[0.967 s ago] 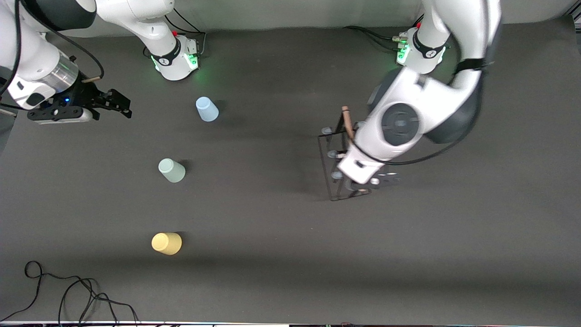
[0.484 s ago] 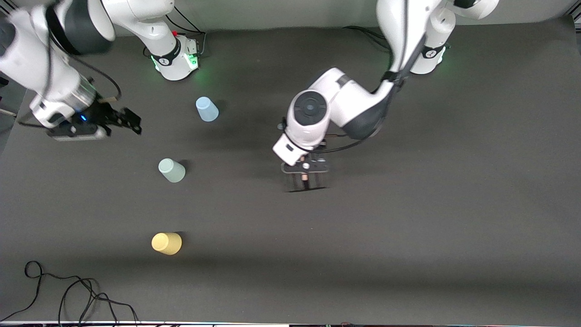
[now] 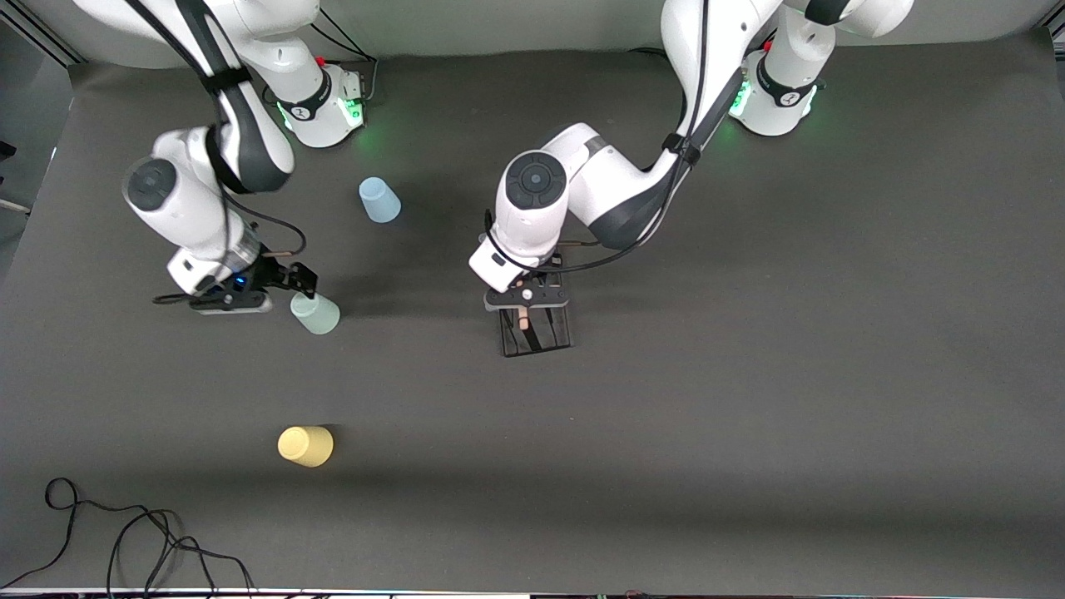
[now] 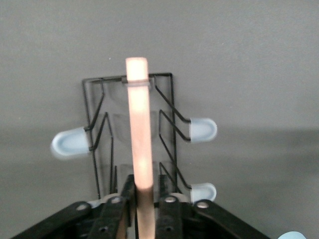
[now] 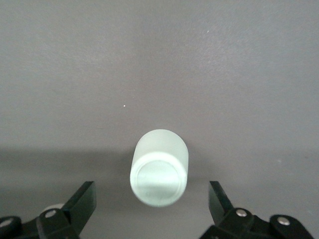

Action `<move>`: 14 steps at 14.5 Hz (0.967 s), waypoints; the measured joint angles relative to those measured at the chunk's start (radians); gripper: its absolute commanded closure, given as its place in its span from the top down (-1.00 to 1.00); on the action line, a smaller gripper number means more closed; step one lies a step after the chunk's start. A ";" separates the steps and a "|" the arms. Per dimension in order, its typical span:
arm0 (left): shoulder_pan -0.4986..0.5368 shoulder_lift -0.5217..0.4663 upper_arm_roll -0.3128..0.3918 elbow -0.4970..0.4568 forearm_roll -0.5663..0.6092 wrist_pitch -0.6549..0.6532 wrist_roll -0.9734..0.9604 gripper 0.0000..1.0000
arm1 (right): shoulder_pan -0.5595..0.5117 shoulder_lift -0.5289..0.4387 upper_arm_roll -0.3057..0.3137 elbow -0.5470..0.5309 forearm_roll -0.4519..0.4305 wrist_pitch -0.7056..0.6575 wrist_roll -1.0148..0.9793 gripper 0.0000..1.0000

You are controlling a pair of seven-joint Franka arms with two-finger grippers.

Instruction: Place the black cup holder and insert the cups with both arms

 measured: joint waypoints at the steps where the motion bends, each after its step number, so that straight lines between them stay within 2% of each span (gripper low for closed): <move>1: -0.005 0.000 0.000 0.004 0.008 0.002 -0.007 1.00 | 0.000 0.029 0.000 -0.004 0.000 0.036 0.000 1.00; 5: 0.010 -0.011 0.019 0.037 0.022 -0.020 -0.039 1.00 | 0.000 0.105 0.000 -0.029 0.000 0.130 0.000 1.00; 6: 0.037 -0.026 0.024 0.050 0.023 -0.047 -0.039 1.00 | 0.000 0.114 0.000 -0.031 0.000 0.134 0.000 0.79; 7: 0.075 -0.049 0.025 0.061 0.023 -0.086 -0.038 1.00 | 0.000 0.119 0.000 -0.032 0.000 0.136 0.000 0.08; 8: 0.117 -0.082 0.026 0.068 0.024 -0.137 -0.028 1.00 | 0.000 0.120 0.000 -0.032 0.000 0.136 0.000 -0.47; 9: 0.158 -0.117 0.027 0.073 0.026 -0.197 0.004 1.00 | 0.000 0.120 0.000 -0.032 0.000 0.136 0.000 -0.70; 11: 0.238 -0.194 0.030 0.076 0.029 -0.338 0.138 1.00 | 0.000 0.115 0.000 -0.029 0.000 0.133 0.000 -0.94; 14: 0.379 -0.300 0.033 0.076 0.036 -0.540 0.380 1.00 | 0.001 0.071 0.000 0.002 0.000 0.061 0.000 -1.00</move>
